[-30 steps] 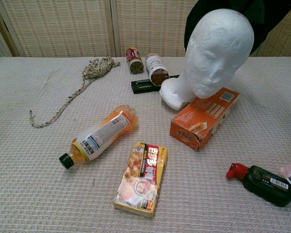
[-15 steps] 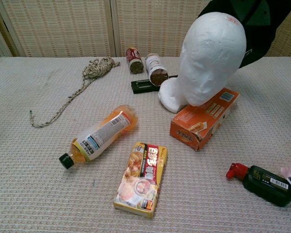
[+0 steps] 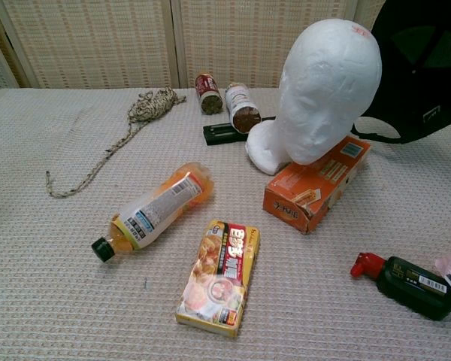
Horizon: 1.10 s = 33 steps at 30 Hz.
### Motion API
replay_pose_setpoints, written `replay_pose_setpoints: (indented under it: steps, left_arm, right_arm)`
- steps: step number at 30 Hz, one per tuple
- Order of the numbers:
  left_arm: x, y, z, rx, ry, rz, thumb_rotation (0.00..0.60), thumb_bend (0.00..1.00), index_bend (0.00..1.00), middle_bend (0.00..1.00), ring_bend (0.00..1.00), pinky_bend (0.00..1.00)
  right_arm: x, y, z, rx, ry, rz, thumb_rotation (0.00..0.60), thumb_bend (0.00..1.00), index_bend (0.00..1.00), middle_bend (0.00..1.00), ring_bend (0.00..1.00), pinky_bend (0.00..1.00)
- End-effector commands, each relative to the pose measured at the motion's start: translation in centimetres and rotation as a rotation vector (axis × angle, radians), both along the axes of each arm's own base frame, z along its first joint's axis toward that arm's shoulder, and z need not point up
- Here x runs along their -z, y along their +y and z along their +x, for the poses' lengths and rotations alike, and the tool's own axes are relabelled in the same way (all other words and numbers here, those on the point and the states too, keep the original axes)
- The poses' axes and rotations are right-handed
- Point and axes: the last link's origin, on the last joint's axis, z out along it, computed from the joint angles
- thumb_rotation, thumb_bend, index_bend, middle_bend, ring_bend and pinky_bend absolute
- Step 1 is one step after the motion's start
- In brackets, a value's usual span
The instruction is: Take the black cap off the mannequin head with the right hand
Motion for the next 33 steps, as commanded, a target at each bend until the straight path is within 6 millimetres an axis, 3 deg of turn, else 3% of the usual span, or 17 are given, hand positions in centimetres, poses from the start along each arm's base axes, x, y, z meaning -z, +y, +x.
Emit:
replay_pose_setpoints:
  steps: [1,8,14,16,19,21,22,25,26,33]
  left_arm:
    - [0.0,0.0,0.1,0.002,-0.001,-0.001,0.600,0.06,0.05,0.00,0.00,0.08]
    - [0.0,-0.2,0.0,-0.001,-0.001,-0.002,0.600,0.06,0.05,0.00,0.00,0.08]
    - [0.0,-0.3,0.1,0.005,-0.003,-0.008,0.600,0.06,0.05,0.00,0.00,0.08]
    - [0.0,-0.4,0.1,0.005,-0.004,-0.007,0.600,0.06,0.05,0.00,0.00,0.08]
    - [-0.1,-0.4,0.0,-0.001,-0.003,-0.006,0.600,0.06,0.05,0.00,0.00,0.08]
    - [-0.1,-0.5,-0.1,-0.004,-0.002,-0.006,0.600,0.06,0.05,0.00,0.00,0.08]
    - [-0.1,-0.5,-0.1,-0.005,-0.002,-0.006,0.600,0.06,0.05,0.00,0.00,0.08]
    - [-0.1,-0.5,-0.2,-0.007,-0.005,-0.006,0.600,0.06,0.05,0.00,0.00,0.08]
    - [-0.1,-0.5,-0.2,-0.008,-0.005,-0.006,0.600,0.07,0.05,0.00,0.00,0.08]
    - [0.0,-0.4,-0.4,-0.008,-0.003,0.000,0.600,0.06,0.04,0.00,0.00,0.08]
  right_arm:
    - [0.2,1.3,-1.0,0.003,0.023,0.027,0.569,0.90,0.65,0.97,1.00,1.00]
    - [1.0,3.7,-2.4,-0.006,0.056,0.088,0.567,0.90,0.66,0.97,1.00,1.00]
    - [2.4,4.7,-3.3,0.019,0.113,0.159,0.559,0.88,0.62,0.96,0.97,1.00]
    - [2.9,4.7,-3.6,0.040,0.134,0.189,0.555,0.81,0.53,0.92,0.91,1.00]
    - [3.6,4.9,-3.9,0.080,0.152,0.241,0.552,0.43,0.28,0.71,0.71,0.99]
    - [3.8,5.1,-3.8,0.096,0.151,0.264,0.539,0.14,0.09,0.49,0.51,0.86]
    - [3.8,5.1,-3.7,0.103,0.143,0.273,0.519,0.06,0.03,0.39,0.41,0.75]
    - [3.6,5.5,-3.3,0.110,0.115,0.280,0.454,0.00,0.00,0.22,0.24,0.53]
    - [3.3,5.7,-3.1,0.105,0.106,0.272,0.441,0.00,0.00,0.20,0.22,0.51]
    - [1.2,8.8,-3.0,0.087,0.092,0.196,0.428,0.00,0.00,0.22,0.25,0.49]
